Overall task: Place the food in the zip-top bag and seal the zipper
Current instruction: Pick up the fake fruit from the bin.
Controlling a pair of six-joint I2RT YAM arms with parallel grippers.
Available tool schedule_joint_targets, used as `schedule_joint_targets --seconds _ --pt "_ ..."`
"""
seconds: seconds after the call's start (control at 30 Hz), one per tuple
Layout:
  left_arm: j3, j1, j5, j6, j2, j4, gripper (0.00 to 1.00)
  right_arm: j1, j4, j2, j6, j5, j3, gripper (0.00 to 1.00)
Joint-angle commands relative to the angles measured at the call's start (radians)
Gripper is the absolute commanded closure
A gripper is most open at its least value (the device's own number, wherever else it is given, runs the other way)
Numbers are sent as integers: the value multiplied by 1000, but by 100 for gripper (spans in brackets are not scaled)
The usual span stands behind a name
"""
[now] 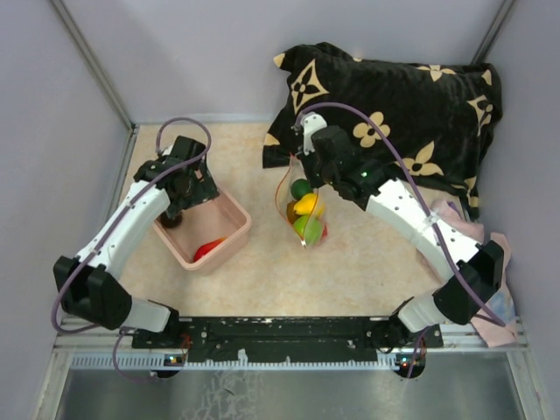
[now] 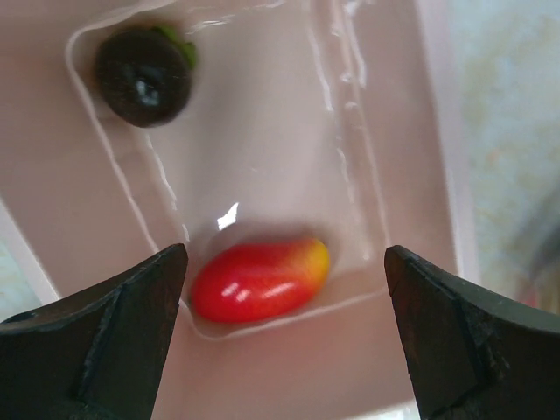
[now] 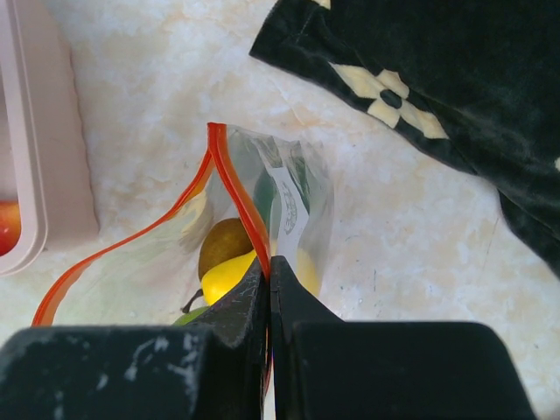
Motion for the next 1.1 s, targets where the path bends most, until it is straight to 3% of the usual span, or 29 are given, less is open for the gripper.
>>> schedule_joint_targets --seconds 0.0,0.43,0.73,1.07 --pt "32 45 -118 -23 83 -40 0 5 53 -63 -8 -22 -17 100" --pt "42 178 -279 27 308 34 1 4 58 -90 -16 1 -47 100" --pt "-41 240 -227 98 369 197 10 5 64 -99 -24 17 -70 100" --pt "-56 243 -145 89 473 245 14 4 66 -95 -29 23 -76 100"
